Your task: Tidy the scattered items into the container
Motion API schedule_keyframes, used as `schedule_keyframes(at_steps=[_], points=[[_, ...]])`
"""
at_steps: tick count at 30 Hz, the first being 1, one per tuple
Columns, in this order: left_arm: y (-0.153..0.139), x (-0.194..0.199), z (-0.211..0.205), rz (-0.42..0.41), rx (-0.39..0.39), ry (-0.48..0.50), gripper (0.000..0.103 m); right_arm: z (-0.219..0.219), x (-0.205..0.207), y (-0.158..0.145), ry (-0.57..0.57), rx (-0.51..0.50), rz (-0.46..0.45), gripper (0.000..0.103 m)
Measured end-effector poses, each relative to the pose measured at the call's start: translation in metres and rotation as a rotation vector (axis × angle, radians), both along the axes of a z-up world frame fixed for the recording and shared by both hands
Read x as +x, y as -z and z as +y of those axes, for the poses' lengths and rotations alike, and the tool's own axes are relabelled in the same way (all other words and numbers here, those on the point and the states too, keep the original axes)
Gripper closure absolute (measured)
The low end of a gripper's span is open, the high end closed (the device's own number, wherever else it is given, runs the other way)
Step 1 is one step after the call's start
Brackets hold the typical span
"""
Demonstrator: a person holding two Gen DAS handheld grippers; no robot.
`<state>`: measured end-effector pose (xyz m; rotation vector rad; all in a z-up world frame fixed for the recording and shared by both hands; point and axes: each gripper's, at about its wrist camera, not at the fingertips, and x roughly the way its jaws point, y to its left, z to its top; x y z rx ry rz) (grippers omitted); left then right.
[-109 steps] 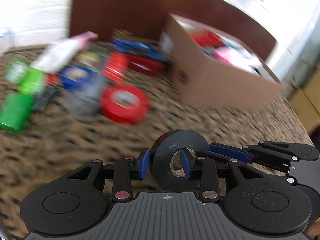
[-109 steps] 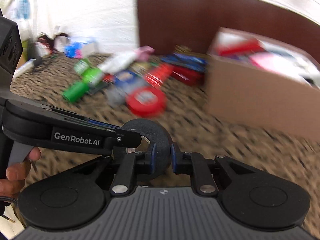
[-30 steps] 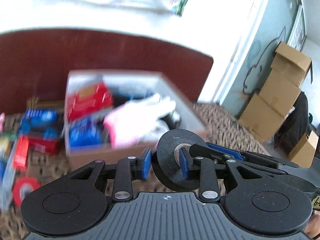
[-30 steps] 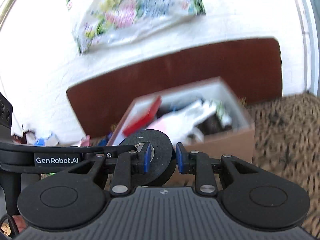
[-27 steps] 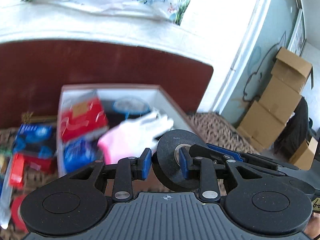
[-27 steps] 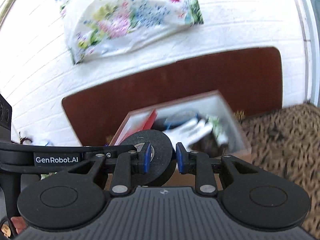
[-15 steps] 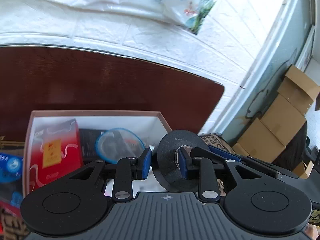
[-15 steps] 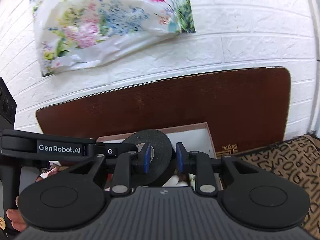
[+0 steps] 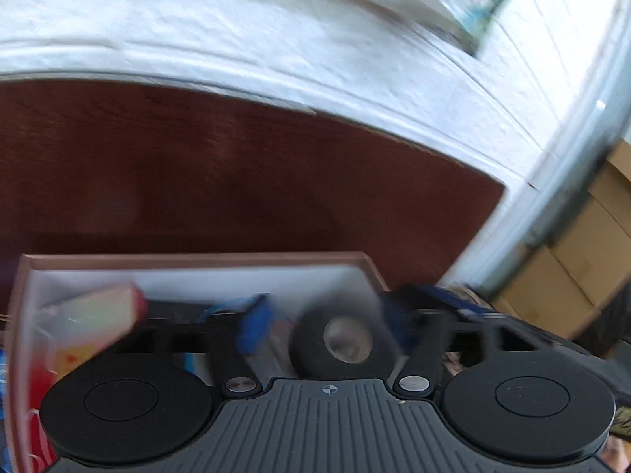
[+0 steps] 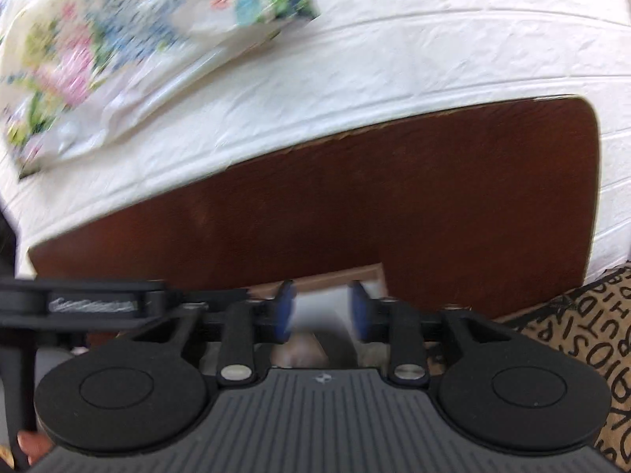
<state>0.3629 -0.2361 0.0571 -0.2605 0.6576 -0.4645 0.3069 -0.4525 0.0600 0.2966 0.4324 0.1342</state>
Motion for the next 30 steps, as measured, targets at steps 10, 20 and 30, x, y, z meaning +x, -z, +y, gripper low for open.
schedule_keyframes(at_steps=[10, 20, 30], points=[[-0.009, -0.035, 0.018, -0.104, 0.101, -0.079, 0.005, 0.018, -0.035, 0.01, -0.036, -0.134, -0.002, 0.008], [-0.024, -0.121, 0.023, -0.206, 0.237, -0.128, 0.005, 0.042, -0.096, -0.002, -0.055, -0.2, 0.017, 0.0], [-0.035, -0.211, 0.036, -0.242, 0.221, -0.177, 0.0, 0.059, -0.17, -0.009, -0.006, -0.237, 0.012, 0.0]])
